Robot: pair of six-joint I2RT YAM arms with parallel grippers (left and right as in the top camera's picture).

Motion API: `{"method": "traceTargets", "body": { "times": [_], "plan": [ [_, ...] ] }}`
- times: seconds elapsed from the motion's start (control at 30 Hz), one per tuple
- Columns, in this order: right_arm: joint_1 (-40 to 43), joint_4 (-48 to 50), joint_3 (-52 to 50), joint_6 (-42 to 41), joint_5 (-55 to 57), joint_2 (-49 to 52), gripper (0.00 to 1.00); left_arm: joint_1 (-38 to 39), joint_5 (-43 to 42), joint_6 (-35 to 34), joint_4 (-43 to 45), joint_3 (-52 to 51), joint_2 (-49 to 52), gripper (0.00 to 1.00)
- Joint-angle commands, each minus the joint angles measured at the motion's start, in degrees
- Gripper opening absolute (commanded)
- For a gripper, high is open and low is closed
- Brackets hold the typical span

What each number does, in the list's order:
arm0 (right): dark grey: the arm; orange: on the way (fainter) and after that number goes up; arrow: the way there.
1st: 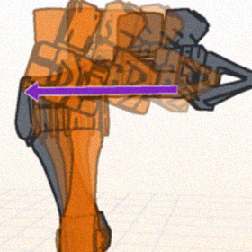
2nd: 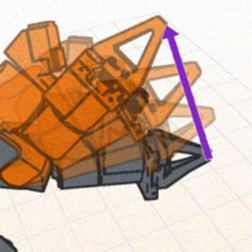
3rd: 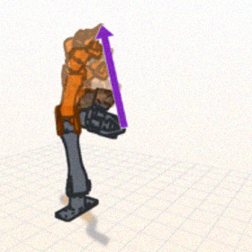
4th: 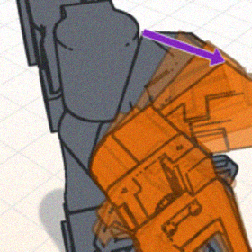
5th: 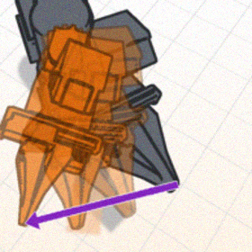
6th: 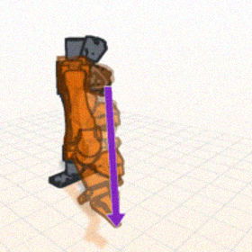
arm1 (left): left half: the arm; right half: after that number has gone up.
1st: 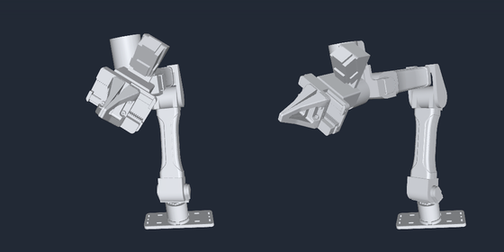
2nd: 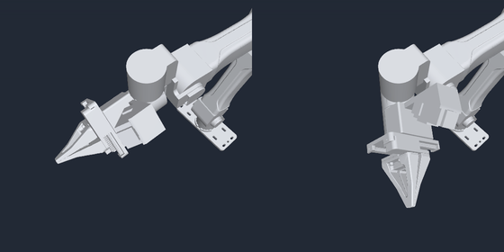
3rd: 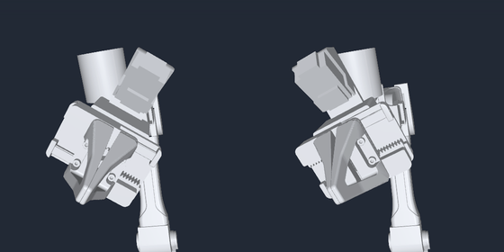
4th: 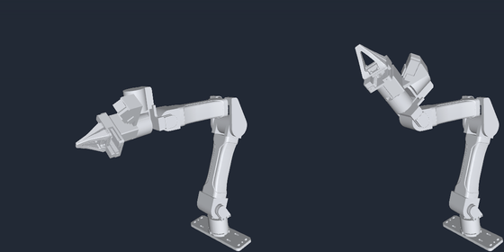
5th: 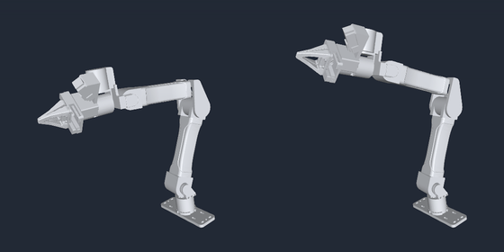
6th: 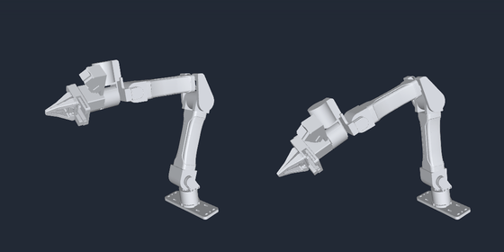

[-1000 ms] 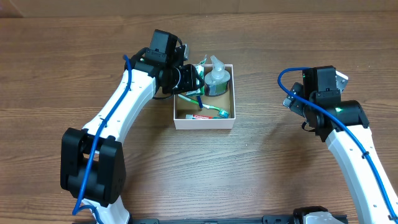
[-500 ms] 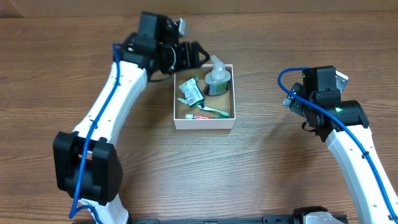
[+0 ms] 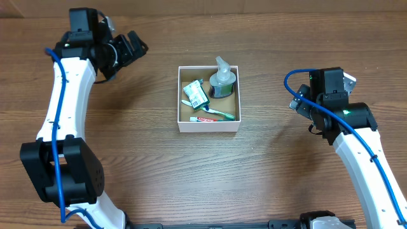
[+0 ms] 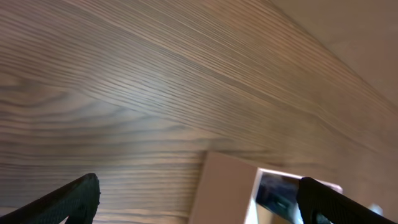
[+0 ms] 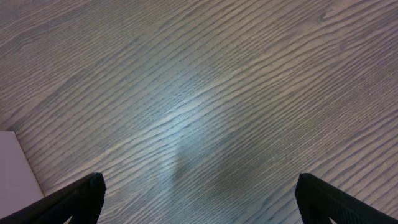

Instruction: Pack container

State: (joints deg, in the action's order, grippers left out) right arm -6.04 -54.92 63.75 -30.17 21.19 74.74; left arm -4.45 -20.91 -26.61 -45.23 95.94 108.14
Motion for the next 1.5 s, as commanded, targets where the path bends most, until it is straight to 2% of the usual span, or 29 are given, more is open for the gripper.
{"method": "traceTargets", "body": {
  "times": [0.0,0.87,1.03,1.2,1.4,1.47],
  "plan": [
    [0.0,0.35,0.61,-0.24,0.39,-0.68,1.0,-0.85,3.98,1.09,0.0,0.96,-0.26,1.0],
    [-0.11,0.35,0.44,-0.24,0.15,-2.67,1.0,-0.79,4.63,1.09,0.0,0.96,-0.26,1.0],
    [-0.11,0.33,0.39,-0.24,0.15,-11.93,1.0,-0.79,4.63,1.09,0.0,0.96,-0.26,1.0],
    [-1.53,0.33,0.37,-0.24,0.2,-31.19,1.0,-0.79,4.63,1.09,0.0,0.96,-0.24,1.0],
    [-2.27,0.13,0.37,-0.2,0.83,-49.09,1.0,-0.79,4.66,1.09,0.0,0.96,-0.24,1.0],
    [-2.25,-3.41,0.28,0.44,1.64,-55.01,1.0,-0.79,4.66,1.09,0.0,0.96,-0.26,1.0]
  ]
}}
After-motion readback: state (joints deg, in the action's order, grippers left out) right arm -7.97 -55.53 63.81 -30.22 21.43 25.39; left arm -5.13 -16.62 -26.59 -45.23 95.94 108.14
